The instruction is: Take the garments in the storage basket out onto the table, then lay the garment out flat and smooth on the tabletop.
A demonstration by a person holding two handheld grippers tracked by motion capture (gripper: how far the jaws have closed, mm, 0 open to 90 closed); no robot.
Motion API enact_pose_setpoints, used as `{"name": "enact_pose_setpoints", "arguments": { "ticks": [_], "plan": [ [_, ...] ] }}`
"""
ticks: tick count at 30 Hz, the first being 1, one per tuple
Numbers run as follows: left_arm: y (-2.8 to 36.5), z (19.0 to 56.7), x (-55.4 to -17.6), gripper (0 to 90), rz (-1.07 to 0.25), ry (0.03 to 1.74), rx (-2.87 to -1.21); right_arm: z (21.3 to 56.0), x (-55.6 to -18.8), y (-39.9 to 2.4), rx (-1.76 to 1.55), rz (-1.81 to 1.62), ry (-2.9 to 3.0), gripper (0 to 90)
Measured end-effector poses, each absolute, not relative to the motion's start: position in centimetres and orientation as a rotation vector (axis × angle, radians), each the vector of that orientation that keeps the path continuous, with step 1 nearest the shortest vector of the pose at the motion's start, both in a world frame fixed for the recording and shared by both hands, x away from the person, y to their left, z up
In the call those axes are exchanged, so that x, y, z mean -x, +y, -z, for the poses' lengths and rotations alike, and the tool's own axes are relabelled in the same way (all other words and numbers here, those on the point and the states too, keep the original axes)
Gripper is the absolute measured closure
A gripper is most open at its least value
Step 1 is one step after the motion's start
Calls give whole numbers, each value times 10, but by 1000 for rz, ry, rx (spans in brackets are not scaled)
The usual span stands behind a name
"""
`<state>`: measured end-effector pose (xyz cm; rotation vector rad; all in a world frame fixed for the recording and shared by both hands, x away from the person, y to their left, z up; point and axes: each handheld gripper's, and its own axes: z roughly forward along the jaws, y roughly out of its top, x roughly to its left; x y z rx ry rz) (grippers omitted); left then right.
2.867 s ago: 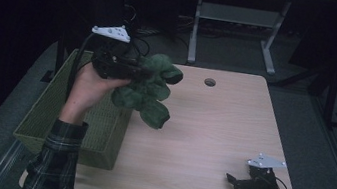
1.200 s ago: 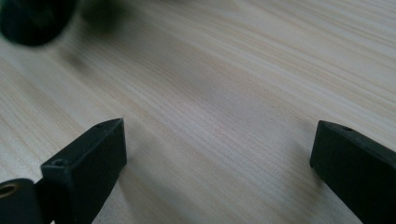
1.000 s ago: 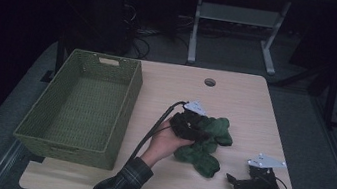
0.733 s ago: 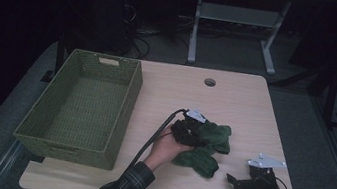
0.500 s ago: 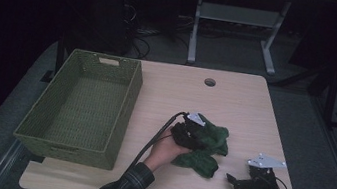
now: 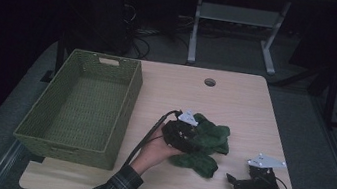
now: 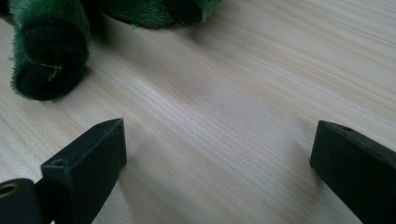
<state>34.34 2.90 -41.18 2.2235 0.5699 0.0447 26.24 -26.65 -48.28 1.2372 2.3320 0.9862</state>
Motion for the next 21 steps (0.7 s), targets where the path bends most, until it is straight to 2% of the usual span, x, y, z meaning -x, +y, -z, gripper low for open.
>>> {"name": "enact_pose_setpoints", "arguments": {
  "ticks": [5, 21],
  "plan": [
    [43, 404, -332, 513, -64, 559, -2185, 483, -262, -266, -1237, -986, 2332, 34],
    [62, 414, -289, 589, -53, 530, -2175, 483, -262, -266, -1219, -988, 2340, 34]
  ]
}}
